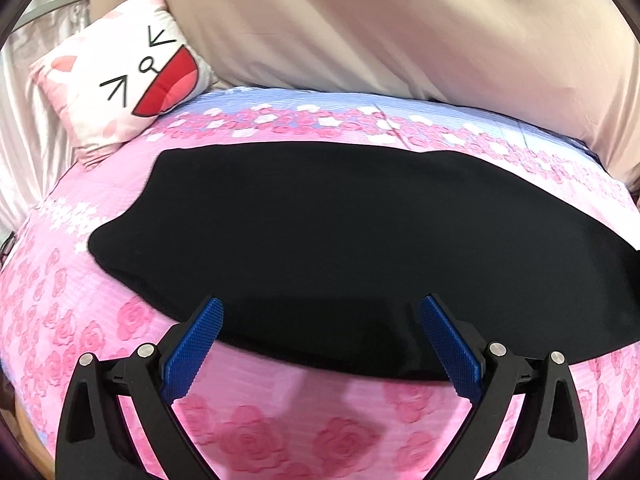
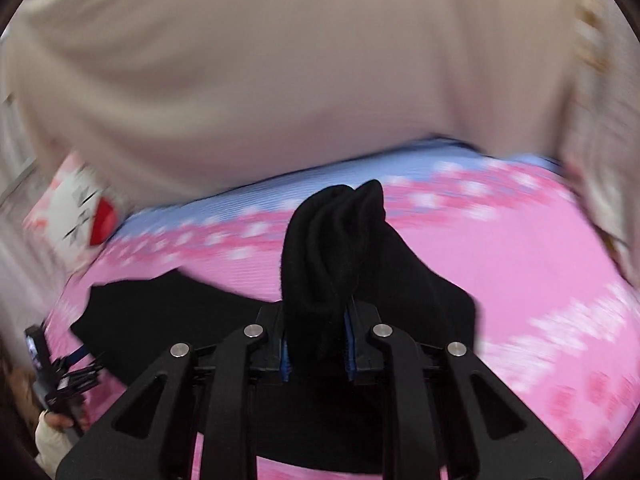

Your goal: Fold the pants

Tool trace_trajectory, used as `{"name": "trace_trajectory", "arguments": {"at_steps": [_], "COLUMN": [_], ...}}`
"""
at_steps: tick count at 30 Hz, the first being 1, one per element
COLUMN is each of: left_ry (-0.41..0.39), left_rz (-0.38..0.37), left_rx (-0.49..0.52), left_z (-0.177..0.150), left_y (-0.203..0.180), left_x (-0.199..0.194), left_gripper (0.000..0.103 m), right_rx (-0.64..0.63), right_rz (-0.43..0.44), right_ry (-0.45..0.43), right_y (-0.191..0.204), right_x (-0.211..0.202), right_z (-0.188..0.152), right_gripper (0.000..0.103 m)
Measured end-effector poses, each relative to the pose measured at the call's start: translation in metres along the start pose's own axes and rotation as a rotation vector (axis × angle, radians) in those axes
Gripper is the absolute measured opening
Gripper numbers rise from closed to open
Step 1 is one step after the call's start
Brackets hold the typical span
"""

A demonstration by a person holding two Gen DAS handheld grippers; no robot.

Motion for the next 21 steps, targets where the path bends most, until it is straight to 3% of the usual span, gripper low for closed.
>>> {"name": "trace_trajectory", "arguments": {"at_steps": [5,9,13,21], "left_ry": [-0.012,-0.010,-0.010,0.010], "left_rz": [0.002,0.015,0.023,-0.017], "left_rx": [-0.049,-0.082,-0.110,-0.130], "left_z": [-0.005,-0.010,-0.013,-0.015], "left_y": [0.028,0.052,0.072,0.079], "left_x": [-0.010,-0.015,-0.019,-0.014], "left_gripper": [0.098,0.098,0.098,0.098], "right_rx": [-0.177,-0.265,-0.332,-0.371], "right_rz": [0.094,0.141,0.122,0.119], "right_ry": [0.061,0.119,0.149,0.170], "right_y": [0.117,0.177,0.206,0.215], "right_x": [0.037,0.064,0.082,0.092], "right_z": [-0.021,-0.056,-0.084,-0.110], "right_gripper": [0.018,0.018,0.018,0.018]}}
Point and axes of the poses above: each gripper's, at about its wrist camera, not at the fingertips, and x roughly the way its jaws point, y to its left, z to its top, the point moved 9 cm from there along x, roughly the way its jaws point, and after that the axes turned 14 degrees about -z, right-handed, at the moved point
